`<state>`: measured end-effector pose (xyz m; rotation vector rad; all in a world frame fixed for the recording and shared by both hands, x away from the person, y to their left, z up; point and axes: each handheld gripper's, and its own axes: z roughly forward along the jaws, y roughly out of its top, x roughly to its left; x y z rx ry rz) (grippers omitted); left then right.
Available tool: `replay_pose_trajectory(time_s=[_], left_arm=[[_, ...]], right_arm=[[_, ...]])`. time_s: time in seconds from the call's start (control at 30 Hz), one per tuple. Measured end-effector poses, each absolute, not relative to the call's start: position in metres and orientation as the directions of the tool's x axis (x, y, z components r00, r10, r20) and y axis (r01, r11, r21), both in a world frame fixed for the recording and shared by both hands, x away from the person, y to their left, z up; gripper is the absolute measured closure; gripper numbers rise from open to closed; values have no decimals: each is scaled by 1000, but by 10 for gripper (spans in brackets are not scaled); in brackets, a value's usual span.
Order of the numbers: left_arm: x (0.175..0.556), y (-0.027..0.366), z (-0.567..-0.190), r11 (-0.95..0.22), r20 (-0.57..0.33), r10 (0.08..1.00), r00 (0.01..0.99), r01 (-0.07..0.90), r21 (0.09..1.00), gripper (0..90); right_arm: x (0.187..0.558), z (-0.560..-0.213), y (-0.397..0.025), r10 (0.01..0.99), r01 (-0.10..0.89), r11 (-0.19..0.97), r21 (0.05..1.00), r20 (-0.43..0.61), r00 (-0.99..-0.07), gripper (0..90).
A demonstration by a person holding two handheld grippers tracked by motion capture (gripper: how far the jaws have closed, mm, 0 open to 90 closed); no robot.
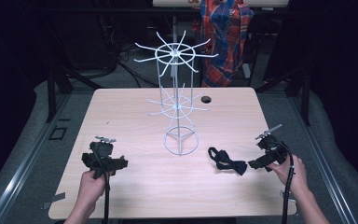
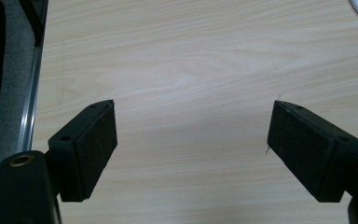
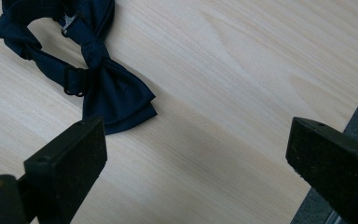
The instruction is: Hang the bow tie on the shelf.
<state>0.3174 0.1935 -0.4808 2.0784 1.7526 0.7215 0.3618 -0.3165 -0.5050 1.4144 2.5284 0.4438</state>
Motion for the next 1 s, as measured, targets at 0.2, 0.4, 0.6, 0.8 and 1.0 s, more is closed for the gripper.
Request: replay_pose_trajectory(time_s=[0.2,0.4,0.6,0.8,1.0], left_arm=[[318,193,-482,-190,165,979,118,816,546,161],[318,193,-482,-194,169,978,120,818,542,161],[318,192,-483,-193,170,978,118,818,542,161],[318,193,-483,-193,171,978,118,819,541,161],[318,192,-483,-193,173,978,116,818,542,161]], right_arm=[[363,-506,-312,849,787,499,363,-19,-529,22],[366,-508,-306,838,780,511,362,-7,-546,18],[368,-508,-299,822,766,527,368,5,-569,13],[370,-510,-290,805,749,543,380,16,-592,0],[376,-513,-276,784,734,563,380,35,-620,0]])
